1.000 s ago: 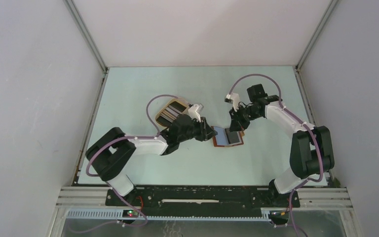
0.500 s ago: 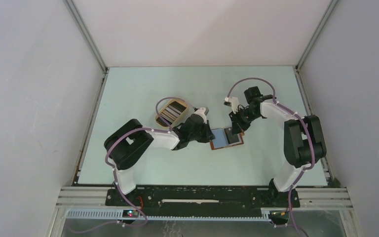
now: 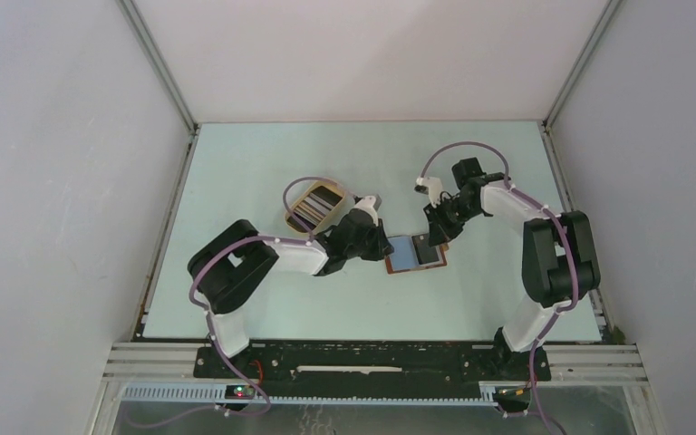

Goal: Put the credit cards into the card holder
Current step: Open the card holder at the center of the board.

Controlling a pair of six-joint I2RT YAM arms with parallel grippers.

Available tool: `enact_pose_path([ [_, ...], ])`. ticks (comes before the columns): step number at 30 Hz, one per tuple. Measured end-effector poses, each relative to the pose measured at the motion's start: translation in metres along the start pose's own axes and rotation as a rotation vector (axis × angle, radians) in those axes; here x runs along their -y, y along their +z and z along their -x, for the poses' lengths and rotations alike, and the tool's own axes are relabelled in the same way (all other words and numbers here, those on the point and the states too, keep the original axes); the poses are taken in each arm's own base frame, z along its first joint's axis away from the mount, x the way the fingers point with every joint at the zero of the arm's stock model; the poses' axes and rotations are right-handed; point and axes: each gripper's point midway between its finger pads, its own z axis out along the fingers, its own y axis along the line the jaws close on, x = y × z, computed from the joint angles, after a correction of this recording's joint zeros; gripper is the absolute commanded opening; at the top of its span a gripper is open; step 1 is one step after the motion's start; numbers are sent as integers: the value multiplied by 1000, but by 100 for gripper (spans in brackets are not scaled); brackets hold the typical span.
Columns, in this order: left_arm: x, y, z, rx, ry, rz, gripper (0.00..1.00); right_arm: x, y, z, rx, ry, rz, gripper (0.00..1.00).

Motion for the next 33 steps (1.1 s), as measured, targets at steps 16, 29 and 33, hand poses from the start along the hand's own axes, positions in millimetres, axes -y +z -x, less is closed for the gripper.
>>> enact_pose_path([
  [16,38,-97,80,307,177,-100,45,-65,-104,64,359,-288,-50,59],
  [29,-53,-172,154,609,42,83,100,-117,-134,93,552,-382,122,84],
  [33,-81,-170,148,603,-87,113,98,-107,-121,90,515,-330,142,84],
])
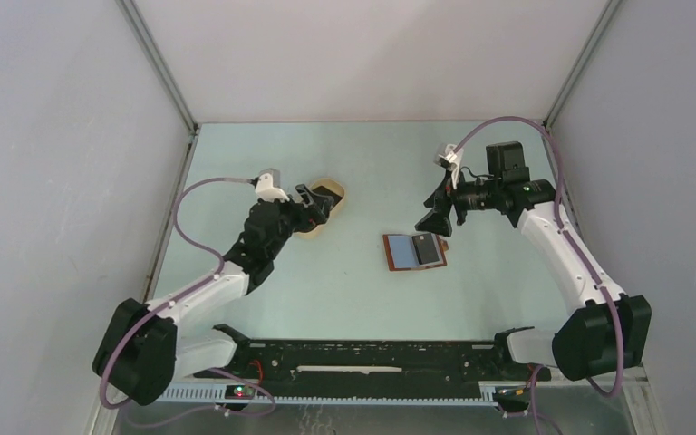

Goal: Put the credit cards into the card holder
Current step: Open the card holder at the center of the board, then pick up the credit card from the storage box.

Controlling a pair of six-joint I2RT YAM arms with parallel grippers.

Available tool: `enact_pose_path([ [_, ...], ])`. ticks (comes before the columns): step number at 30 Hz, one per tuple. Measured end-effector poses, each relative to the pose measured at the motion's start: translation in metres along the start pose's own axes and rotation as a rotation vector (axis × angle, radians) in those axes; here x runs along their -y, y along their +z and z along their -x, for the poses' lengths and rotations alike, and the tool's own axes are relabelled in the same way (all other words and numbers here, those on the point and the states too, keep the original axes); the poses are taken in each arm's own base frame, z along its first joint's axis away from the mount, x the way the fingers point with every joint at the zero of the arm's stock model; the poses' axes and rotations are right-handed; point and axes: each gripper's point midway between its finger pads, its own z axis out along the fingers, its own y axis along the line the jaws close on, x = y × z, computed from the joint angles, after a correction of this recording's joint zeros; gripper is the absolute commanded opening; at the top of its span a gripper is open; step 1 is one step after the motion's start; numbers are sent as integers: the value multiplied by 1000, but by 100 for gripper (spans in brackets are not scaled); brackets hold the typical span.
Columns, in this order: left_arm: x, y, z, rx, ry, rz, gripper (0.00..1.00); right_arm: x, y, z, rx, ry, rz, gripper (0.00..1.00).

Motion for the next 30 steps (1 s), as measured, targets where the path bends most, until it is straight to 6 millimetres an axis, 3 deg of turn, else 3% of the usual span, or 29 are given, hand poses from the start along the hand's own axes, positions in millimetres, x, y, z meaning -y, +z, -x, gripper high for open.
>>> enact_pose_path([
  [4,-13,8,-9,-23,-104,50,93,5,2,-5,-11,27,-3,84],
  [7,-36,13,-19,-41,-182,145,89,8,5,-8,-22,43,-3,84],
  [15,-77,8,-26,-12,-301,391,83,14,9,-16,-43,68,-10,84],
  [30,-80,37,-27,-45,-343,477,81,17,11,-19,-54,77,-13,84],
])
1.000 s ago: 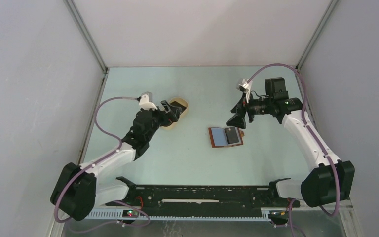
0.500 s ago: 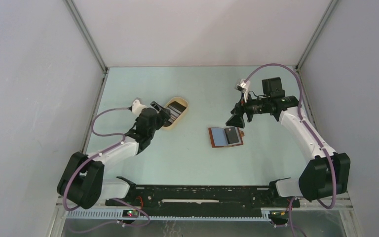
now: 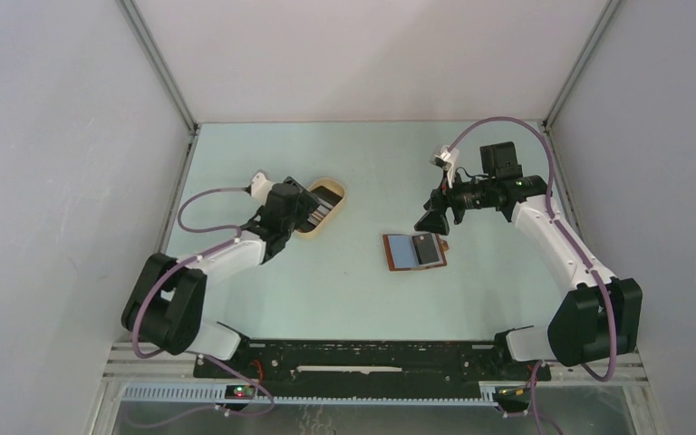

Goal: Put the credit cards into the card holder
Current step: Pick up the credit card from the storage box.

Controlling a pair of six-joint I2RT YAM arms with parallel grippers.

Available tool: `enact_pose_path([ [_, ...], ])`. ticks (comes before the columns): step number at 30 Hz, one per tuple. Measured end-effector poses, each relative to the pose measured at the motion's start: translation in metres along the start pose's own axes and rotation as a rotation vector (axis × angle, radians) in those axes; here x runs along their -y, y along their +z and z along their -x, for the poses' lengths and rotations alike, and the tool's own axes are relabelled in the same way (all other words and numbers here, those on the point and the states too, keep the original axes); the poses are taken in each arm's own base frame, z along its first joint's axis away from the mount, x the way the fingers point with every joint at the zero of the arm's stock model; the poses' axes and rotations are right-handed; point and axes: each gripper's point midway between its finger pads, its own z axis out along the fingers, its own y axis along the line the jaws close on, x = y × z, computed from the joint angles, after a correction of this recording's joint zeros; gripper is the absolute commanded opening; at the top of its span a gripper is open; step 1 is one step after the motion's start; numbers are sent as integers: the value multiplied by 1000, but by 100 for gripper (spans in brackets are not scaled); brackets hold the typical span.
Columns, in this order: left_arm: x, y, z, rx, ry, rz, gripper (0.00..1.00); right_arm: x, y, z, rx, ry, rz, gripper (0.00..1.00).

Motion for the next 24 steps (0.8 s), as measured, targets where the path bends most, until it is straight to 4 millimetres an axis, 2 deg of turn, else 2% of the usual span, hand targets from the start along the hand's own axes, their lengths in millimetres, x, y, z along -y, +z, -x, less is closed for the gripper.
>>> enact_pose_path([
  [8,-7,12,-10,-43,14,74,81,0,0,-1,-2,-1,-1,84],
  [24,-20,23,-21,-77,7,150,83,0,0,-1,-5,-1,1,84],
])
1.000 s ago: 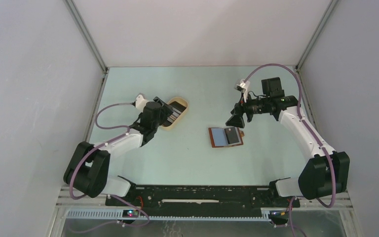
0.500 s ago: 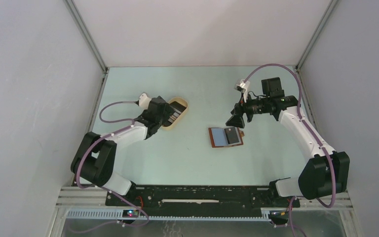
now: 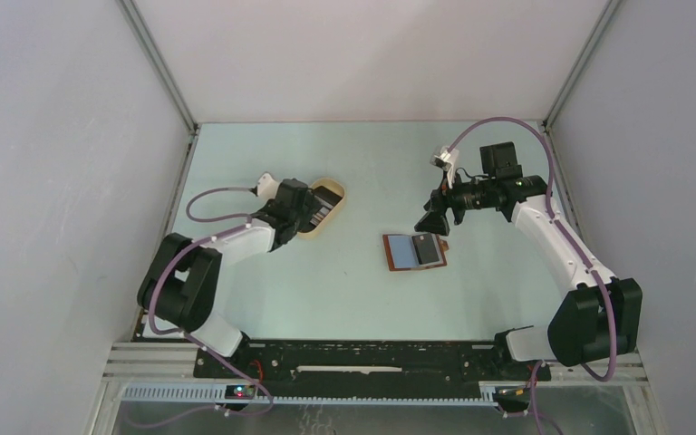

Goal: Put the credit cards into the card holder
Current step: Pick up the credit card from the storage box.

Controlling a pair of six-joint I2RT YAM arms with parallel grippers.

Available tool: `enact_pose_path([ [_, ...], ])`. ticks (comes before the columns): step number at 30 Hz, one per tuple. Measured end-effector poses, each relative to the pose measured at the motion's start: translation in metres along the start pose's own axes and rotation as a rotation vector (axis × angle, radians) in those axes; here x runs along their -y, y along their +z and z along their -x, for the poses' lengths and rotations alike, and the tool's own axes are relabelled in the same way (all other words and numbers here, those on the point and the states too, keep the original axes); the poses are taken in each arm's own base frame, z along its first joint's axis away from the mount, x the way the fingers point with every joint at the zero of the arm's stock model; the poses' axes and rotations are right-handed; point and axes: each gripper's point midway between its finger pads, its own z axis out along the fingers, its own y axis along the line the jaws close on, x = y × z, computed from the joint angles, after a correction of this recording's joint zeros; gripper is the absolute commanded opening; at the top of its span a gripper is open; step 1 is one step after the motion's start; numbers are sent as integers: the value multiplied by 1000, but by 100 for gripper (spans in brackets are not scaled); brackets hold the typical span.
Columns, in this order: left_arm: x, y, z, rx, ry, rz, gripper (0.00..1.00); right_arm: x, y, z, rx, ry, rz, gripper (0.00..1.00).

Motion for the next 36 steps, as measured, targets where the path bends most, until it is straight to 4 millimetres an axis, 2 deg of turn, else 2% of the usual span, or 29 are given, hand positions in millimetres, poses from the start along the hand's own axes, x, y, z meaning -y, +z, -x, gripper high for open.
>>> enact_pose_path([
  [4,-4,4,-2,-5,-7,13,83,0,0,0,1,0,2,84],
  [20,6,20,1,-15,-65,-26,83,-2,0,-1,1,-4,14,84],
  [36,32,25,15,7,-117,-152,78,-6,0,-1,2,-5,30,84],
])
